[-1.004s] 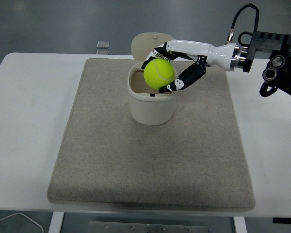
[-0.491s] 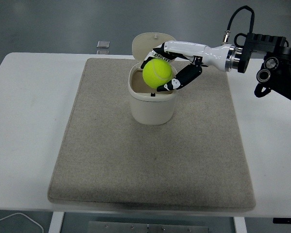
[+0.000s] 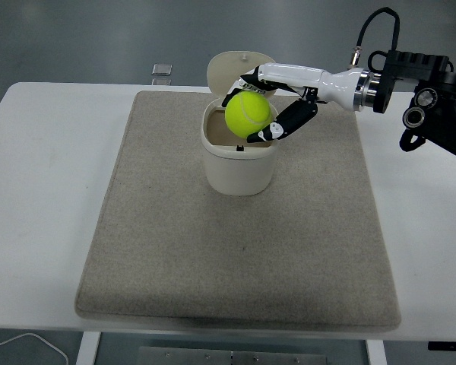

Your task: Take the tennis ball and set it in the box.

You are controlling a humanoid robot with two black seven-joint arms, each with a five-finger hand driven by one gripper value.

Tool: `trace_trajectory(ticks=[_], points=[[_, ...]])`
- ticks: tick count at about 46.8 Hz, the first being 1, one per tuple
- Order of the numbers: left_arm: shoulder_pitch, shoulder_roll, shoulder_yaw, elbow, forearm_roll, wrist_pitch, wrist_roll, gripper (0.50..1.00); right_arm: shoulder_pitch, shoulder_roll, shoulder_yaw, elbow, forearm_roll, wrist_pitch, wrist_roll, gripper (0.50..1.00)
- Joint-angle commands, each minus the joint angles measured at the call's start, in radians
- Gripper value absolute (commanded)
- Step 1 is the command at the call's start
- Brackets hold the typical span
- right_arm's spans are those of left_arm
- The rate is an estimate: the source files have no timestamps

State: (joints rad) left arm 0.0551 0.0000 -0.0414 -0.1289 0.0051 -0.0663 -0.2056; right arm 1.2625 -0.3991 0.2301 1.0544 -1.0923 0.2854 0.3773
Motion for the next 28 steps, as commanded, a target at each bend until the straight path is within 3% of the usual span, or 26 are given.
trace_trajectory(ticks=[1,11,28], points=[[0.000,0.000,0.000,0.000,0.001,0.000,0.000,0.992,0.000,0.000,0.000,-0.008,0.002,0.000,0.000,0.723],[0.000,0.000,0.000,0.000,0.001,0.000,0.000,0.992,-0.005,0.000,-0.003,-0.020,0.000,0.000,0.000,0.788],[0.000,0.000,0.000,0.000,0.000,0.000,0.000,0.992,-0.002,0.000,-0.029,-0.020,0.000,0.001,0.000,0.827]])
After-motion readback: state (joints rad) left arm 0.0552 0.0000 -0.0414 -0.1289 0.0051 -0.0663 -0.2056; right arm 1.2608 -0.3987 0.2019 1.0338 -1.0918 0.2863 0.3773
